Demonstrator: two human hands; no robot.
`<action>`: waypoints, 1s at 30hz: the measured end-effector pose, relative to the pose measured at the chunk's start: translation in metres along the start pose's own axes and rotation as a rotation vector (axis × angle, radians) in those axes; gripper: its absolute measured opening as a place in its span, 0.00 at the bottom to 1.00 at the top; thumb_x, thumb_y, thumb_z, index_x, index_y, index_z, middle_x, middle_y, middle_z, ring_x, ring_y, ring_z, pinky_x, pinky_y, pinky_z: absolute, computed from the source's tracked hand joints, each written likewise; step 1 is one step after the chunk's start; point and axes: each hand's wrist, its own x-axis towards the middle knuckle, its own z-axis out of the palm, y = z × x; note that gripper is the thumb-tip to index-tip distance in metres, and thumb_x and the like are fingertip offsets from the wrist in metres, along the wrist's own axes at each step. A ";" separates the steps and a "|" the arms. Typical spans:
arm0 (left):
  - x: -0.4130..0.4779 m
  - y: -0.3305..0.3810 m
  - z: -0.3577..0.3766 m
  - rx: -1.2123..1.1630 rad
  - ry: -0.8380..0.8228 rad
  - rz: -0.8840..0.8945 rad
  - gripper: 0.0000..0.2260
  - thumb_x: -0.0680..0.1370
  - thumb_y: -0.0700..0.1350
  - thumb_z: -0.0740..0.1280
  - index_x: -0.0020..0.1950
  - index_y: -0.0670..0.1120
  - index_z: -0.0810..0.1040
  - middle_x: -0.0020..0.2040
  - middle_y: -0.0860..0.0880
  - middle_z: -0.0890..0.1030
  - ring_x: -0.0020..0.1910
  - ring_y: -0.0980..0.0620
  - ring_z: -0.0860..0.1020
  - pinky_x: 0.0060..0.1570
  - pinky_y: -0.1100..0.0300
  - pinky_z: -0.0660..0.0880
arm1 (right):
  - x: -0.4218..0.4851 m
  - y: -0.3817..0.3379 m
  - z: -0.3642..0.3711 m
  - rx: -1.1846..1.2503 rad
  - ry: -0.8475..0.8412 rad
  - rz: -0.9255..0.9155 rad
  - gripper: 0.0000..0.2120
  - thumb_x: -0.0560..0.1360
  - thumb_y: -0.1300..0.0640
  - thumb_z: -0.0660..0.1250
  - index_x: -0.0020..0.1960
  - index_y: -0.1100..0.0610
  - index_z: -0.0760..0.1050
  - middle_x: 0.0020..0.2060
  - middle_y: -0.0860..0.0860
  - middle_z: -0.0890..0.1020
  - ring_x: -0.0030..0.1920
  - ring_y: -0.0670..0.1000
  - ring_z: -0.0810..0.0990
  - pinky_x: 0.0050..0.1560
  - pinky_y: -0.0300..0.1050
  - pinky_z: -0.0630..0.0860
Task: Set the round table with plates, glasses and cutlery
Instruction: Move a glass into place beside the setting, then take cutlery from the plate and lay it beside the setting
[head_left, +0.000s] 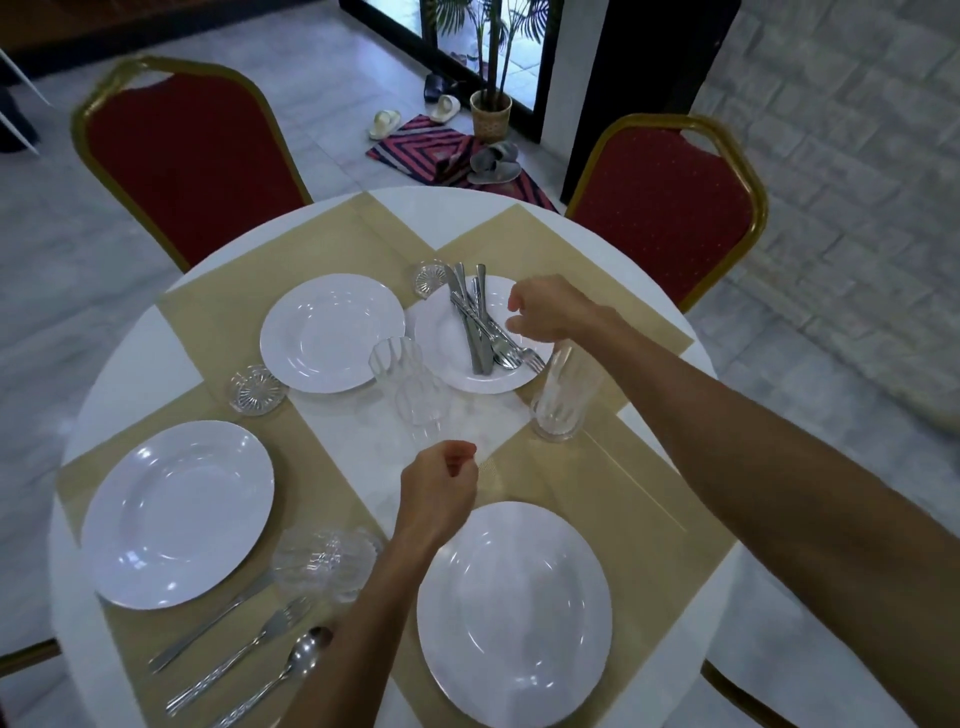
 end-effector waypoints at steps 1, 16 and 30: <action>0.000 -0.001 -0.001 -0.006 0.002 -0.006 0.14 0.78 0.41 0.63 0.61 0.46 0.82 0.56 0.52 0.83 0.51 0.59 0.77 0.54 0.68 0.69 | 0.013 -0.003 0.003 -0.045 -0.036 -0.004 0.13 0.77 0.51 0.66 0.54 0.60 0.81 0.53 0.55 0.83 0.56 0.59 0.80 0.56 0.50 0.78; -0.006 -0.030 0.008 -0.051 -0.039 -0.079 0.11 0.79 0.48 0.66 0.60 0.52 0.81 0.53 0.57 0.83 0.52 0.62 0.79 0.58 0.65 0.75 | 0.072 -0.039 0.070 -0.033 0.007 0.212 0.15 0.76 0.65 0.62 0.61 0.60 0.77 0.58 0.58 0.80 0.60 0.61 0.79 0.50 0.49 0.72; 0.002 -0.033 0.001 -0.116 -0.007 -0.099 0.09 0.78 0.45 0.67 0.58 0.51 0.82 0.50 0.57 0.83 0.49 0.64 0.79 0.45 0.78 0.71 | 0.087 -0.030 0.074 0.269 0.032 0.335 0.15 0.75 0.60 0.65 0.61 0.60 0.73 0.59 0.59 0.78 0.60 0.62 0.78 0.55 0.51 0.75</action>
